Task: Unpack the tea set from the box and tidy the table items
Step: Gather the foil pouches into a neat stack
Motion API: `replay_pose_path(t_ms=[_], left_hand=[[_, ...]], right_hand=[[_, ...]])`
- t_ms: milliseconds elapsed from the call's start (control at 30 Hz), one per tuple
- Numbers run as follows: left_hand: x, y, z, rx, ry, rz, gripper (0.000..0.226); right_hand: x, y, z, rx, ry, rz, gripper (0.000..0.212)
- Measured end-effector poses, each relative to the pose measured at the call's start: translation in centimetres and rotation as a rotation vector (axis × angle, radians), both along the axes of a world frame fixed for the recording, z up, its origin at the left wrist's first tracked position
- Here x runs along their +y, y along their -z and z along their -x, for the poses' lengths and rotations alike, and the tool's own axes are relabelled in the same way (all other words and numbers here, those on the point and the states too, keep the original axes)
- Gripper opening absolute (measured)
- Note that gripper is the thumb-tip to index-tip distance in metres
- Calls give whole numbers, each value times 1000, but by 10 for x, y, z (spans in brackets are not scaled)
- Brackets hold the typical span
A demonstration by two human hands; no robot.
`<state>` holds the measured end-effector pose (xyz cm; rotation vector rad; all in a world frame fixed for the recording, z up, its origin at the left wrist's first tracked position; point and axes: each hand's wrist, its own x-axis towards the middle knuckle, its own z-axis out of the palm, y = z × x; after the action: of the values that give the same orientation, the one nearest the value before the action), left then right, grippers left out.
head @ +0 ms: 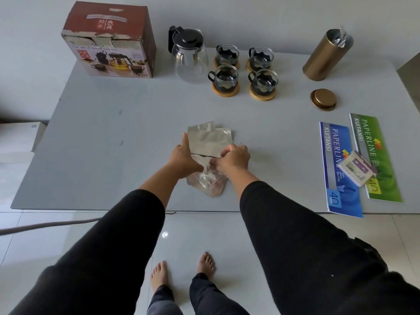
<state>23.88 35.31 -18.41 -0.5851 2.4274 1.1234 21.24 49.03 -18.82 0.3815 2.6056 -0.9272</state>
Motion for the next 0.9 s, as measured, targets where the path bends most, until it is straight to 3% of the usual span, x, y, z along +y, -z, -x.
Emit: replay_pose_path(t_ms=[67, 133, 267, 467, 633, 800, 900], left_hand=[[-3, -1, 3, 6, -112, -103, 62], [-1, -1, 4, 12, -177, -129, 45], [15, 3, 8, 14, -152, 40, 69], [19, 0, 16, -32, -261, -74, 80], [20, -1, 17, -72, -276, -125, 55], [16, 4, 20, -80, -316, -200, 49], [15, 5, 19, -62, -316, -196, 45]], right_hand=[[-3, 0, -1, 7, 0, 9, 51], [-5, 1, -4, -2, 35, -13, 70], [-6, 4, -5, -27, 52, -168, 97], [0, 7, 3, 18, 39, -92, 95], [1, 10, 4, -33, -53, -118, 95], [2, 9, 4, -18, -91, -138, 89], [3, 6, 3, 7, -134, -255, 88]])
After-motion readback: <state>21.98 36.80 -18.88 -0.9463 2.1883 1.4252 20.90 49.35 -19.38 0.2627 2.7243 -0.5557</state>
